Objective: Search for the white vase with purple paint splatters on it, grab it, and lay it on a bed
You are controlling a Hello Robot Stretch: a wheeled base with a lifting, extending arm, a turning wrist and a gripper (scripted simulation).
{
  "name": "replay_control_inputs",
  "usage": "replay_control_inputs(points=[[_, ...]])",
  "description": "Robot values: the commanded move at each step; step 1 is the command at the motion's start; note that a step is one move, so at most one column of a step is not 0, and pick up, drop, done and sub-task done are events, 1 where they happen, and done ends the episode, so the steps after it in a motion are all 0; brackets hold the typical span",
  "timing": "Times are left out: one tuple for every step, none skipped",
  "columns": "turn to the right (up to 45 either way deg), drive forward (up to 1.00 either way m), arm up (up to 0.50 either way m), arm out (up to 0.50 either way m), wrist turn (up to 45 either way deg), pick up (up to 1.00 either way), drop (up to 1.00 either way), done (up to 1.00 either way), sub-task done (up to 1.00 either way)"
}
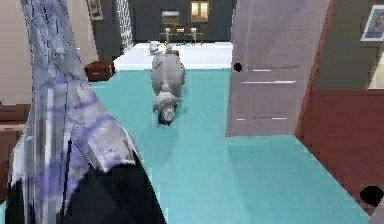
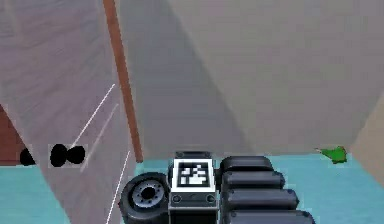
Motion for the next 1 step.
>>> replay_control_inputs(points=[[-15.0,0.00,0.00,0.00,0.0,0.00,0.00,0.00,0.00]])
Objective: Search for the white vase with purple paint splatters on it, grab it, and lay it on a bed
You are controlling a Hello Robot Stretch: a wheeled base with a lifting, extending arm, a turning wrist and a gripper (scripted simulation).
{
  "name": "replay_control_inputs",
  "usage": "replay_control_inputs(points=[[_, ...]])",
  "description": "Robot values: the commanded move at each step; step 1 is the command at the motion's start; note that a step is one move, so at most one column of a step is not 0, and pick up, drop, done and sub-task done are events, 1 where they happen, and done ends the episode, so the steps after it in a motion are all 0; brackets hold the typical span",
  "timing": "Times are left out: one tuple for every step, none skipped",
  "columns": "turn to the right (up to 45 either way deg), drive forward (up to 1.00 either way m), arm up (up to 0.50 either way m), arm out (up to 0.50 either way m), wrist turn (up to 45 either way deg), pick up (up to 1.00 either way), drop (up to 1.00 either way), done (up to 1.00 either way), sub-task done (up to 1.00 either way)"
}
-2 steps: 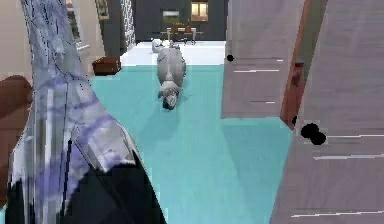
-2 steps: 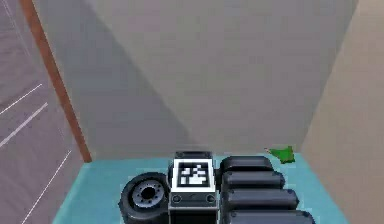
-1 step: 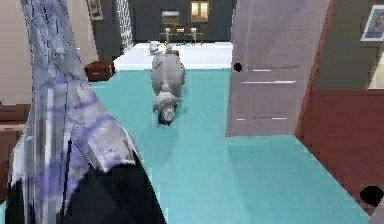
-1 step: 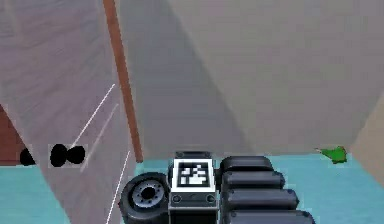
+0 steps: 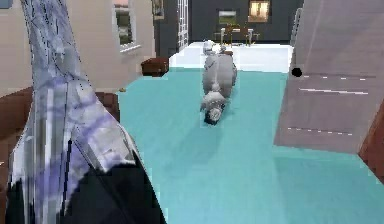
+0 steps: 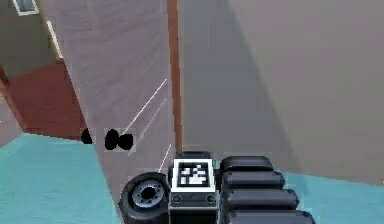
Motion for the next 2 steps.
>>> replay_control_inputs(points=[[0.0,0.80,0.00,0.00,0.0,0.00,0.00,0.00,0.00],[45.0,0.00,0.00,0.00,0.0,0.00,0.00,0.00,0.00]])
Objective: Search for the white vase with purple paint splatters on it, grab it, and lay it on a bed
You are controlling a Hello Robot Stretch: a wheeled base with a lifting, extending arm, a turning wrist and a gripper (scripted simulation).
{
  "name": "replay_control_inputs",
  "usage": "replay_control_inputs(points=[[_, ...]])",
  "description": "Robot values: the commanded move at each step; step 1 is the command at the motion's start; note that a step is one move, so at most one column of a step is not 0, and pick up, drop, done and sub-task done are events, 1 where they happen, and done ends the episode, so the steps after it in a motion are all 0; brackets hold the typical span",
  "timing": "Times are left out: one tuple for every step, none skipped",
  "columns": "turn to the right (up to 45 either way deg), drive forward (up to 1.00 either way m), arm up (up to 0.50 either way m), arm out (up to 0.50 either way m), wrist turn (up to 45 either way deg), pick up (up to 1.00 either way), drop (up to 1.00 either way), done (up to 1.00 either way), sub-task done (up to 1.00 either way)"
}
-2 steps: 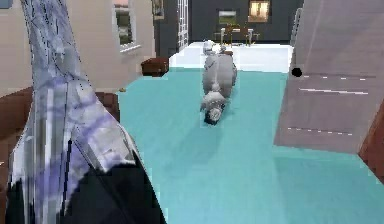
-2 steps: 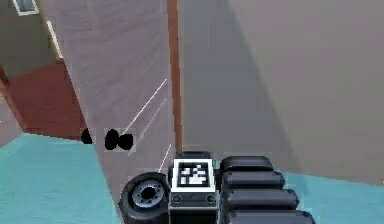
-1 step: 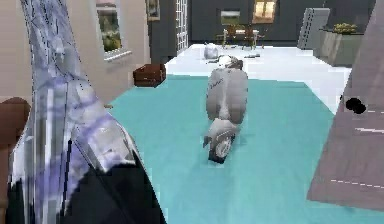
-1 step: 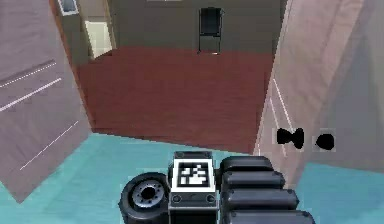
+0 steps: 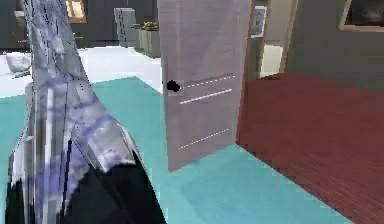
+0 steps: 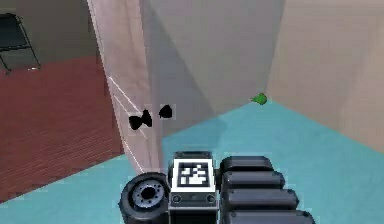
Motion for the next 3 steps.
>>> replay_control_inputs(points=[[33.0,0.00,0.00,0.00,0.0,0.00,0.00,0.00,0.00],[0.0,1.00,0.00,0.00,0.0,0.00,0.00,0.00,0.00],[0.0,1.00,0.00,0.00,0.0,0.00,0.00,0.00,0.00]])
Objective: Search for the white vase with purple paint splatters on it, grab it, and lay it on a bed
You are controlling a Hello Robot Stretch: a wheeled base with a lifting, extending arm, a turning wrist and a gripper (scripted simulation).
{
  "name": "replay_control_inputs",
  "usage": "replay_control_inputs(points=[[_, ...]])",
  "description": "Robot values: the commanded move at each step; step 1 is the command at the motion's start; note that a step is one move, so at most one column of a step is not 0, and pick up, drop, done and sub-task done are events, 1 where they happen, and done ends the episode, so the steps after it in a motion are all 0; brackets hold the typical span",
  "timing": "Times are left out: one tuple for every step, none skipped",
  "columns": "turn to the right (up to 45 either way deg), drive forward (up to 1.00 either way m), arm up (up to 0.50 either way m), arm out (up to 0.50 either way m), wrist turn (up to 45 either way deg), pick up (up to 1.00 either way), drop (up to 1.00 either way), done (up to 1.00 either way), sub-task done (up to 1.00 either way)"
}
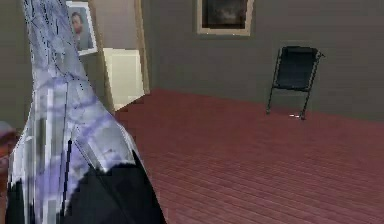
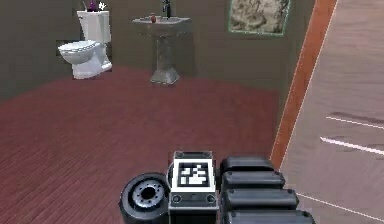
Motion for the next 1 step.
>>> replay_control_inputs(points=[[6.0,0.00,0.00,0.00,0.0,0.00,0.00,0.00,0.00]])
